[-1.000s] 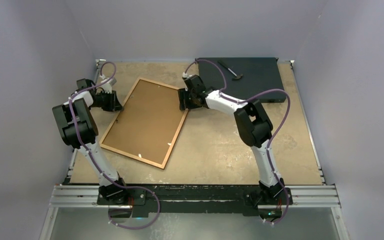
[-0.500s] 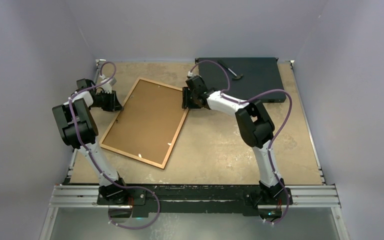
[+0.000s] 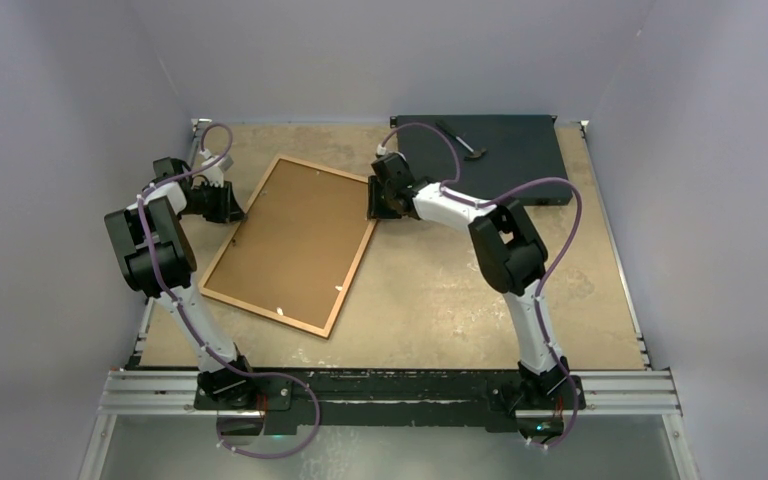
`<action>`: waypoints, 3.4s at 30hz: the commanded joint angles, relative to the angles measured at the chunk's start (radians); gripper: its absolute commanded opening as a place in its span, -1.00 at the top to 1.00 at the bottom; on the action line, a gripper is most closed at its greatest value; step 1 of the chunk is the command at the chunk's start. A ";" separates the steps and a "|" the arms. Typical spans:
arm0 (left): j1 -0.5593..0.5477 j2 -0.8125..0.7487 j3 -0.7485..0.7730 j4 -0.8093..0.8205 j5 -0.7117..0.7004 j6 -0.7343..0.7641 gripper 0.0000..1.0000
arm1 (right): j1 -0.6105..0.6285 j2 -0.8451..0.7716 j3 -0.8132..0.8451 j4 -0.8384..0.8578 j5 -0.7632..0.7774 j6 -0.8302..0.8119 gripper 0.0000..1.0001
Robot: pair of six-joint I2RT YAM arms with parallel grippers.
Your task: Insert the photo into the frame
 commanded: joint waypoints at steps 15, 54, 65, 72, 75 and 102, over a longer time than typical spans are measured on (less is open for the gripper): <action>-0.001 0.026 -0.027 -0.117 -0.067 0.056 0.63 | 0.004 -0.007 0.019 -0.005 -0.012 -0.016 0.21; 0.007 0.029 -0.043 -0.126 -0.046 0.075 0.67 | 0.008 -0.001 -0.026 0.110 0.118 0.187 -0.01; 0.013 0.024 -0.033 -0.144 -0.042 0.078 0.68 | 0.036 0.039 0.031 0.028 0.189 0.146 0.12; 0.015 0.025 -0.037 -0.144 -0.042 0.080 0.69 | 0.040 0.036 0.020 0.021 0.188 0.149 0.28; 0.015 0.026 -0.036 -0.143 -0.043 0.083 0.69 | 0.039 0.024 0.000 0.015 0.146 0.154 0.43; 0.015 0.031 -0.015 -0.155 -0.046 0.083 0.73 | -0.016 -0.073 -0.076 0.126 -0.125 -0.116 -0.29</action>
